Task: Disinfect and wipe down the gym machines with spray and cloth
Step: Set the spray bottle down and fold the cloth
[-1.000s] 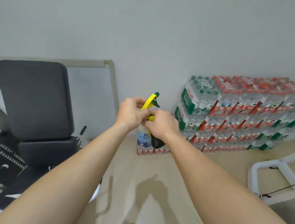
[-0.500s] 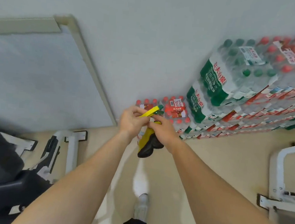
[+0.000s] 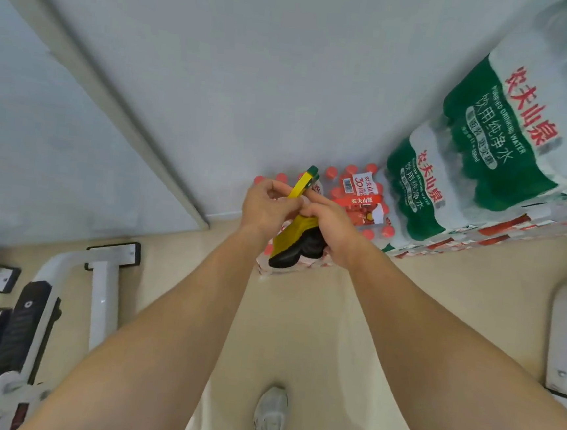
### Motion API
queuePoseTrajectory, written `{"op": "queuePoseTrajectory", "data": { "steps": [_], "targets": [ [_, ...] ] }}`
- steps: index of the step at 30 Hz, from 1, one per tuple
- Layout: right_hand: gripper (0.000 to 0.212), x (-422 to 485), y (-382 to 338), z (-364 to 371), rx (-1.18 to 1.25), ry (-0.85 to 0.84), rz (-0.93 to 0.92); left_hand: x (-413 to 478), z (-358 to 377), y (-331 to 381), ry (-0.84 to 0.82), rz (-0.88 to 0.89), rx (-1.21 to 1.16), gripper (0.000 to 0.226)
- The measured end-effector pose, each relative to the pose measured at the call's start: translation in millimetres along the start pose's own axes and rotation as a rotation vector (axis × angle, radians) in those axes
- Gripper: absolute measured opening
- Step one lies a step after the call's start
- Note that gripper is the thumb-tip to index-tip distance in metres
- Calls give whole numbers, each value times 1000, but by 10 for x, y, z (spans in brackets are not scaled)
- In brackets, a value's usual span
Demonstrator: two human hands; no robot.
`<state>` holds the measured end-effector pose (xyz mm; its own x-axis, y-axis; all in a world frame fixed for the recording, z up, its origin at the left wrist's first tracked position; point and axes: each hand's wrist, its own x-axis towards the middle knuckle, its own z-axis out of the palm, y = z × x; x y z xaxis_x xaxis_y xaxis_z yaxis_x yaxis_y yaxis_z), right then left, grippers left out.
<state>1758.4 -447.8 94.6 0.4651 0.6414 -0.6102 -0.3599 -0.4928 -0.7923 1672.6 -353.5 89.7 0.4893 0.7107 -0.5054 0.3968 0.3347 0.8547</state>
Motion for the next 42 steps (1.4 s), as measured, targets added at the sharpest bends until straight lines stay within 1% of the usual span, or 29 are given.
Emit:
{"op": "queuePoseTrajectory", "data": {
  "steps": [4, 8, 12, 15, 18, 21, 22, 25, 27, 30, 35, 37, 38, 39, 42],
  "targets": [
    [56, 237, 31, -19, 20, -3, 14, 220, 37, -80, -21, 7, -5, 22],
    [48, 375, 4, -13, 92, 20, 22, 385, 30, -115, 3, 13, -9, 20],
    [53, 389, -13, 39, 26, 0, 21, 441, 4, -73, 3, 12, 42, 18],
    [56, 358, -50, 61, 11, 26, 34, 436, -15, -28, -11, 9, 93, 25],
    [47, 286, -99, 58, -19, 61, 41, 389, -33, 5, -18, 7, 122, 35],
    [37, 160, -146, 14, -66, 98, 44, 265, -59, 88, -8, 18, 177, 36],
    [37, 115, -155, -3, -72, 118, 44, 219, -76, 100, -2, 12, 186, 36],
    [42, -132, -233, -54, -106, 159, 53, 24, -159, 160, -8, -4, 234, 44],
    [34, -296, -274, -91, -134, 188, 59, -109, -210, 186, -28, -26, 292, 50],
    [20, -646, -368, -107, -143, 196, 45, -423, -278, 248, -38, -59, 343, 49],
    [20, -1279, -478, -168, -235, 174, -8, -1058, -274, 386, -86, -52, 419, 38],
    [13, -1645, -522, -200, -257, 182, -37, -1428, -253, 497, -121, -35, 453, 21],
    [11, -1828, -530, -230, -262, 189, -58, -1642, -239, 564, -138, -23, 466, 10],
    [12, -2044, -542, -257, -271, 194, -79, -1878, -222, 626, -155, -7, 473, 5],
    [18, -2649, -539, -353, -324, 213, -111, -2520, -147, 736, -246, 16, 515, 7]
  ]
}}
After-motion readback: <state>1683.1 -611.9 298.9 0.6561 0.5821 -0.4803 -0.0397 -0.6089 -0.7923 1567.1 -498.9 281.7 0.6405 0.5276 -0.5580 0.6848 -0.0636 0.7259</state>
